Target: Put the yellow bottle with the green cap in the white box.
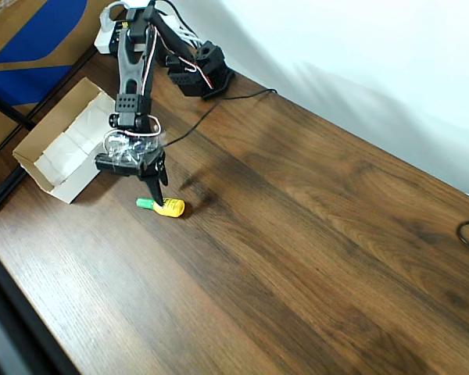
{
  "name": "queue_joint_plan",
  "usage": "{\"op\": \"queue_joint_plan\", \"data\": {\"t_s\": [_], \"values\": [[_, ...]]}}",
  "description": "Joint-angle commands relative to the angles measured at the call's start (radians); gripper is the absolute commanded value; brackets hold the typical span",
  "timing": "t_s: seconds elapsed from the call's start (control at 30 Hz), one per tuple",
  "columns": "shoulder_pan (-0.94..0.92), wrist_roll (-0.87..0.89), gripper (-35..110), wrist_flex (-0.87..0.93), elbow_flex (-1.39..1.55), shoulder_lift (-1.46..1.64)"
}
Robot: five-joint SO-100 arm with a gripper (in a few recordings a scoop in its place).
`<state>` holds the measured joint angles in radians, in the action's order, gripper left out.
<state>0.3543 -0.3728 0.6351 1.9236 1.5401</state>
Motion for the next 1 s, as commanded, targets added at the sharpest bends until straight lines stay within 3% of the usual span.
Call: {"op": "queue_joint_plan", "data": {"t_s": [0.0, 0.23, 0.37, 0.97], "values": [[0.009, -0.023, 29, -0.021, 0.014, 0.067], [-0.023, -0.014, 30, -0.032, -0.063, 0.003], [-0.023, 0.002, 38, -0.026, -0.087, 0.002], [-0.046, -0.078, 39, -0.057, -0.021, -0.055]]}}
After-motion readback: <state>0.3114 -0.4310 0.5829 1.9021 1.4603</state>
